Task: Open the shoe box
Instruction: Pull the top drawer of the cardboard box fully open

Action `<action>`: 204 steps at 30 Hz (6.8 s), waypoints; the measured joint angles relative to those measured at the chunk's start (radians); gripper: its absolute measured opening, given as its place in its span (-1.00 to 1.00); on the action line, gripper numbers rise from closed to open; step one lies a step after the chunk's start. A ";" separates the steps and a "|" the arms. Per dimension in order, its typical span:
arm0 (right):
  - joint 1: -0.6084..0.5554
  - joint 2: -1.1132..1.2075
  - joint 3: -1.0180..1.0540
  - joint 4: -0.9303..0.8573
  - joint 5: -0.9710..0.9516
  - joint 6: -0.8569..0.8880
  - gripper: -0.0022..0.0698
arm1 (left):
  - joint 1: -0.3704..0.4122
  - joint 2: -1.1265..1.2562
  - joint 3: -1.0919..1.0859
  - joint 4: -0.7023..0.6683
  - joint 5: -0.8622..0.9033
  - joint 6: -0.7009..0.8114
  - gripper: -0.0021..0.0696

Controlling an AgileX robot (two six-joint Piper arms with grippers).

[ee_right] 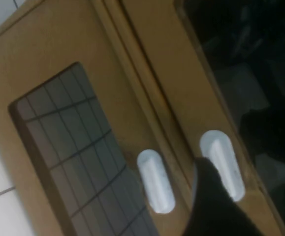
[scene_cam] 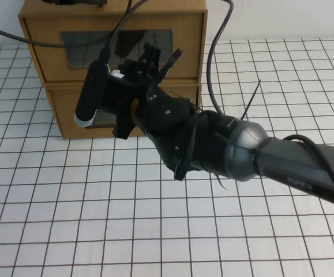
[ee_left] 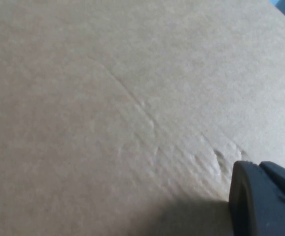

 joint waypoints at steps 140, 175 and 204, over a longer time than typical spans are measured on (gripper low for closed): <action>0.506 -0.418 0.241 0.990 0.616 -0.632 -0.31 | 0.000 -0.002 -0.025 -0.003 0.045 -0.125 -0.95; -0.509 -1.237 0.633 1.370 0.489 -0.519 -0.97 | 0.000 -1.229 1.084 0.237 -0.516 0.059 -0.95; -0.515 -1.788 1.358 1.468 -0.144 -0.471 -0.98 | 0.000 -1.992 2.234 0.099 -1.108 0.138 -0.95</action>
